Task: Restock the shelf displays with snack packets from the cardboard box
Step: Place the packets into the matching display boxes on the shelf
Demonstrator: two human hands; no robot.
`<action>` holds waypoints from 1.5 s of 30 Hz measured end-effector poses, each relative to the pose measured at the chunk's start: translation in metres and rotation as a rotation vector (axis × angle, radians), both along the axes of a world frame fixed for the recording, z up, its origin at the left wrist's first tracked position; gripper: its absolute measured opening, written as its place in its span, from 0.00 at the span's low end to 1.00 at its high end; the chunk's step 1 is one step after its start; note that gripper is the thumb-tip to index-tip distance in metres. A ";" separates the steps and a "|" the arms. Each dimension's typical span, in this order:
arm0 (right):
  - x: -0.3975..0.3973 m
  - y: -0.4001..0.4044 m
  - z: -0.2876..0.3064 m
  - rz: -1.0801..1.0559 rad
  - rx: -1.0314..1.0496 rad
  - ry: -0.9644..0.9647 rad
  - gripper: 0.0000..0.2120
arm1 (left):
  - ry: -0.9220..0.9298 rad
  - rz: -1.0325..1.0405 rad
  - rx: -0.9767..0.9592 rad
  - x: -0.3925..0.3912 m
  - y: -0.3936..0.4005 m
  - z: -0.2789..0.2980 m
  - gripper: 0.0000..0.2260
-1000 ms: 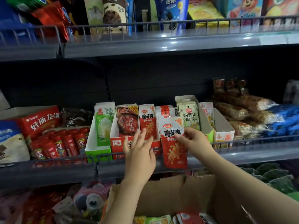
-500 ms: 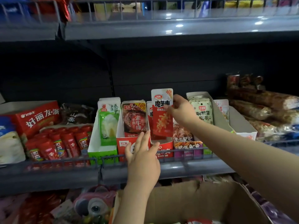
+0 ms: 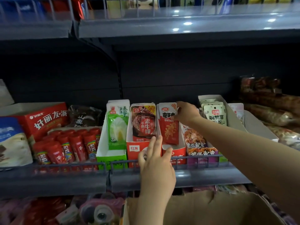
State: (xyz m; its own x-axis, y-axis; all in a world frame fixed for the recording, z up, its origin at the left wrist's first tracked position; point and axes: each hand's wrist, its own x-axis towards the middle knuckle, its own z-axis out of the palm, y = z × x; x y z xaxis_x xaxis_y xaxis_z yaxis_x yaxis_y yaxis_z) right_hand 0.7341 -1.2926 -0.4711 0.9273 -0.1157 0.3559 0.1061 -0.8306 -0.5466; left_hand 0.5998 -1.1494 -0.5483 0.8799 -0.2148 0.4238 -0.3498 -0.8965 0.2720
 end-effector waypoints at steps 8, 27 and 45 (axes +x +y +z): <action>0.017 0.003 0.004 0.034 0.059 -0.031 0.18 | 0.012 -0.005 -0.017 0.001 0.001 0.001 0.22; 0.014 0.010 -0.008 -0.127 -0.441 -0.142 0.21 | 0.009 0.008 0.013 0.003 0.000 -0.001 0.22; -0.109 -0.027 -0.040 0.123 -0.007 -0.226 0.18 | -0.037 -0.024 0.002 -0.020 -0.002 -0.011 0.27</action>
State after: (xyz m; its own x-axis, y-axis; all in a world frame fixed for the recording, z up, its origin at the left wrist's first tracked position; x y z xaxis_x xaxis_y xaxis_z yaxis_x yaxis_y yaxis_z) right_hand 0.6246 -1.3193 -0.5115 0.8312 -0.0037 0.5560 0.3254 -0.8076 -0.4918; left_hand 0.5798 -1.1511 -0.5591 0.8582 -0.2359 0.4560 -0.3807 -0.8883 0.2570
